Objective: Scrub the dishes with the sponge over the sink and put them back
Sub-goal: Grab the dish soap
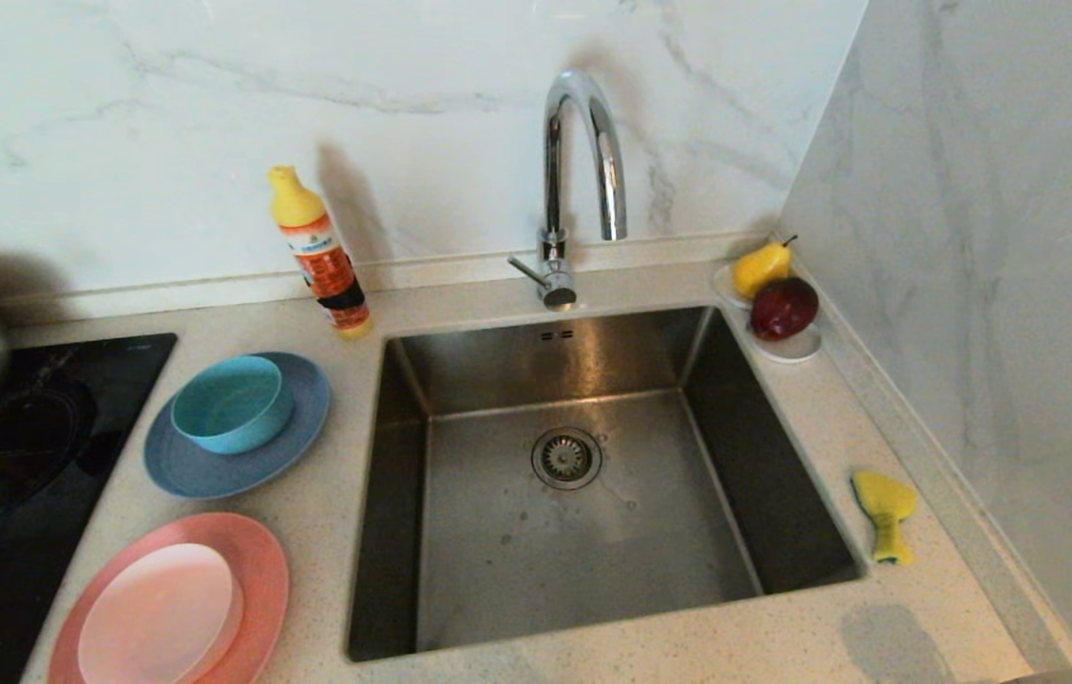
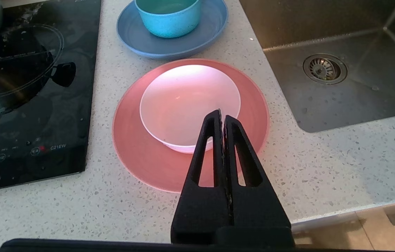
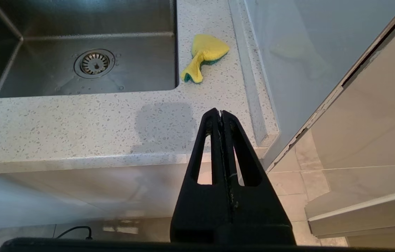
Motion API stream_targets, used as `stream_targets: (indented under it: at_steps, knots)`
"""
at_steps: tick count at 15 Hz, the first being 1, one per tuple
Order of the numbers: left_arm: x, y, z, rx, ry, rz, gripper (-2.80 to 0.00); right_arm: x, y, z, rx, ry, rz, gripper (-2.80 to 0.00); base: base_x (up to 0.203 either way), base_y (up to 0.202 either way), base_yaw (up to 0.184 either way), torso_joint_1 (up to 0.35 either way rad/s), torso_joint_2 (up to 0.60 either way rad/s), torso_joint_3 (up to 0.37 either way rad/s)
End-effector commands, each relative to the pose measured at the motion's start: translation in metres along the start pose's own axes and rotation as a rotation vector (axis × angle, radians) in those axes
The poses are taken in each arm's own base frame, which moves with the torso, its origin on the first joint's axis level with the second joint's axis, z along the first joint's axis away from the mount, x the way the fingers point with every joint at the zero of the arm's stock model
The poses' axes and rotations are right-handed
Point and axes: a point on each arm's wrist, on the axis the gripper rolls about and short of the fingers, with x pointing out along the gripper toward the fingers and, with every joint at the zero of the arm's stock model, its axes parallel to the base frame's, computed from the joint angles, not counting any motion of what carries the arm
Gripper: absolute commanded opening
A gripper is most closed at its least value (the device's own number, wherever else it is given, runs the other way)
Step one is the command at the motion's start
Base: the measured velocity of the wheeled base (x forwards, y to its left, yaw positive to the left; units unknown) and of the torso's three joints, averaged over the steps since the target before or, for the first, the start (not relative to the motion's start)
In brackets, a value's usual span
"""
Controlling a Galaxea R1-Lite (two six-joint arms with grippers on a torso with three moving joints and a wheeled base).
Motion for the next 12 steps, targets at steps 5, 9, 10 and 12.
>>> stream_targets:
  at_steps: [5, 9, 10, 12]
  knots:
    - [0.0014, -0.0006, -0.005, 0.0, 0.019, -0.002, -2.8, 0.0, 0.0, 0.0, 0.001, -0.001, 0.001, -2.8, 0.0, 0.0, 0.0, 0.0, 0.0, 0.0]
    - [0.0014, -0.0005, -0.0046, 0.0, 0.019, -0.002, -2.8, 0.0, 0.0, 0.0, 0.001, -0.001, 0.001, -2.8, 0.0, 0.0, 0.0, 0.0, 0.0, 0.0]
    - [0.0013, -0.0005, -0.0047, 0.001, 0.018, -0.002, -2.8, 0.0, 0.0, 0.0, 0.001, -0.001, 0.002, -2.8, 0.0, 0.0, 0.0, 0.0, 0.0, 0.0]
    - [0.0014, -0.0006, -0.005, 0.005, 0.019, -0.002, -2.8, 0.0, 0.0, 0.0, 0.001, -0.001, 0.001, -2.8, 0.0, 0.0, 0.0, 0.0, 0.0, 0.0]
